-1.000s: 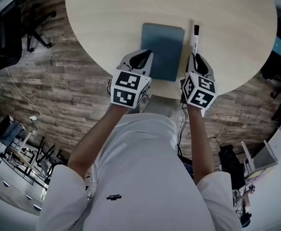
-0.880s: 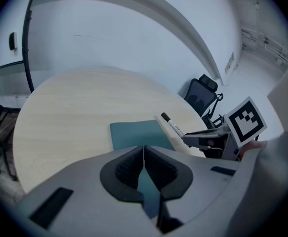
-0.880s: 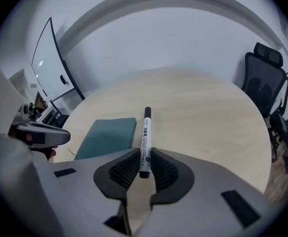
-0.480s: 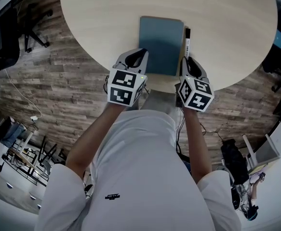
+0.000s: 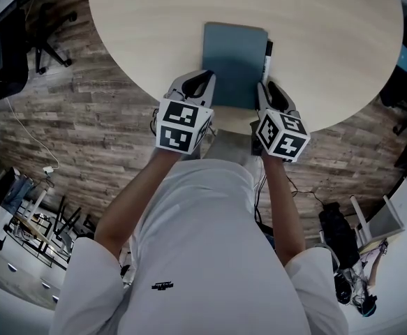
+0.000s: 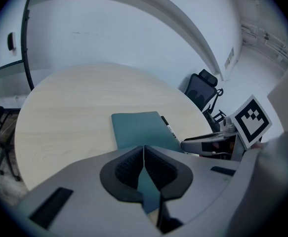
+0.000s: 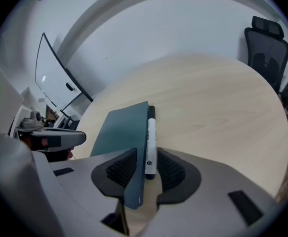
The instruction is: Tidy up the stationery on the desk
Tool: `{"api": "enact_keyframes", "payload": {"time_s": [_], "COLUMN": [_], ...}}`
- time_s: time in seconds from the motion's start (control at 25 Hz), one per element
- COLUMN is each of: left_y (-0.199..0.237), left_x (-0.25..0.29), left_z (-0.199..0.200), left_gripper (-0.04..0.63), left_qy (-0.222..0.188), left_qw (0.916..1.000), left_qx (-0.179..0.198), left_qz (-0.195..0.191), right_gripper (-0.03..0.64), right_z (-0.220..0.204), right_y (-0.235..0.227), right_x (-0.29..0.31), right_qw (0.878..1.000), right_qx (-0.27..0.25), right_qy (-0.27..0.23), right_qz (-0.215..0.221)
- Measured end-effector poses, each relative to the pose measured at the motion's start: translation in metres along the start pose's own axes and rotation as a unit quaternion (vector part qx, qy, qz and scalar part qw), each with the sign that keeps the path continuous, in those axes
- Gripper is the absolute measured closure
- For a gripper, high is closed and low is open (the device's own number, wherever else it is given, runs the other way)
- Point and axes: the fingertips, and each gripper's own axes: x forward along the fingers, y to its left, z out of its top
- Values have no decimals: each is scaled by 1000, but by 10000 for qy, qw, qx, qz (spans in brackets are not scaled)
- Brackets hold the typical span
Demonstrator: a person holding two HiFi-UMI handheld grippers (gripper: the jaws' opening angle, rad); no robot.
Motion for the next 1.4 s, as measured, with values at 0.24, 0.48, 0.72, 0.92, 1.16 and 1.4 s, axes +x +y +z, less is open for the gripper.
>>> {"api": "enact_keyframes", "payload": {"time_s": [0.24,0.48,0.72,0.92,1.16,1.4], "left_y": [-1,-7,-10,-10,-15,-27], "left_x": [-2,-1,1,-3,-26,-64], "left_z": [0,0,7,13,26,38], "left_gripper": [569,569,569,569,569,569], "left_qy": [-15,-5,-27,-89,-259,-467], "left_qw": [10000,10000,10000,9999,9996,9987], "left_qx": [-4,17,31,49,110,127], "left_qz": [14,3,-15,-22,-42,-127], "right_gripper": [485,482,477,466,468,568], "right_z": [-1,-1,2,2,16,32], "right_y": [9,10,9,8,17,40], "right_x": [5,5,4,-1,-27,-70], "right_qw": [9995,9989,9987,9985,9972,9930], "right_qx": [-262,-422,-451,-496,-743,-1037], "right_qy": [146,190,211,227,-26,-414], "right_qz": [86,122,85,0,-128,-381]}}
